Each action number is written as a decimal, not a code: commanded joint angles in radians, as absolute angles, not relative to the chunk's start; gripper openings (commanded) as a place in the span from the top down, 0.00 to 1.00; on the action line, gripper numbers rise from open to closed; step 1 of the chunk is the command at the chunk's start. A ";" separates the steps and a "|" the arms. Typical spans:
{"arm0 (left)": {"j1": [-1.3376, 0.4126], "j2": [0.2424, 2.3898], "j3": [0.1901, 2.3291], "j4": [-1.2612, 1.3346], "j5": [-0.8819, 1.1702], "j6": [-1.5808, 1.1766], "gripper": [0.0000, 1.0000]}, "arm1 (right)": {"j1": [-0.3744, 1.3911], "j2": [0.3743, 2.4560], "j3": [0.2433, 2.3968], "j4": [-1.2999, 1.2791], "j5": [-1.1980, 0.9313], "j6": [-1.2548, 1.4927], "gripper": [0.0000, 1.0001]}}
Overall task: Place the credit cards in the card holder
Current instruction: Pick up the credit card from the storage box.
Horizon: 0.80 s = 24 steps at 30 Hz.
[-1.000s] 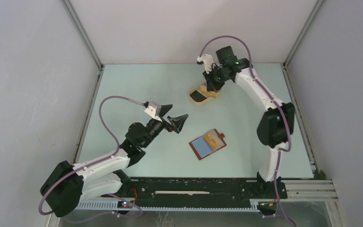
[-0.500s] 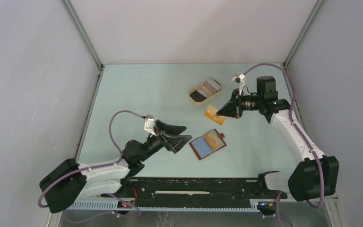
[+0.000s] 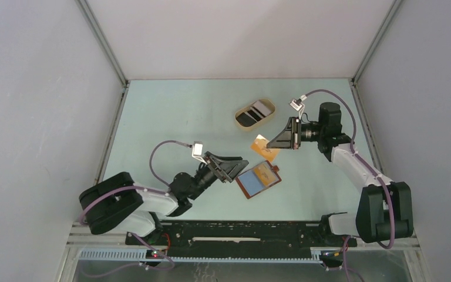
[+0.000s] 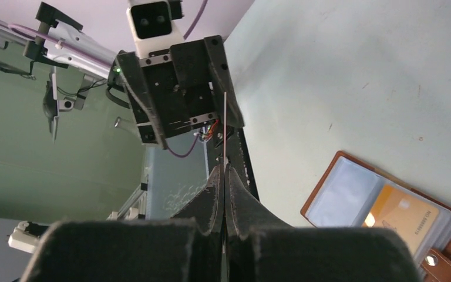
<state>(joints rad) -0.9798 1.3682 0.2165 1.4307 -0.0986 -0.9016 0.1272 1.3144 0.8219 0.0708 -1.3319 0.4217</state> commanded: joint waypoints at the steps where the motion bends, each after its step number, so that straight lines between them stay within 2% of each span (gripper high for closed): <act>1: -0.985 1.432 0.302 1.516 -0.160 -0.951 0.26 | 0.155 1.334 0.841 0.144 -1.373 0.493 1.00; 19: -0.972 1.537 0.386 1.516 -0.176 -0.977 0.52 | 0.193 1.385 0.841 0.156 -1.387 0.509 1.00; 24: -0.964 1.545 0.405 1.517 -0.148 -0.983 0.73 | 0.204 1.396 0.841 0.158 -1.393 0.509 1.00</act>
<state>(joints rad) -0.9722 1.5356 0.3435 1.4799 -0.1543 -0.9756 0.1913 1.3876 0.8219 0.1246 -1.3708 0.5011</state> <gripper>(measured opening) 0.341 0.007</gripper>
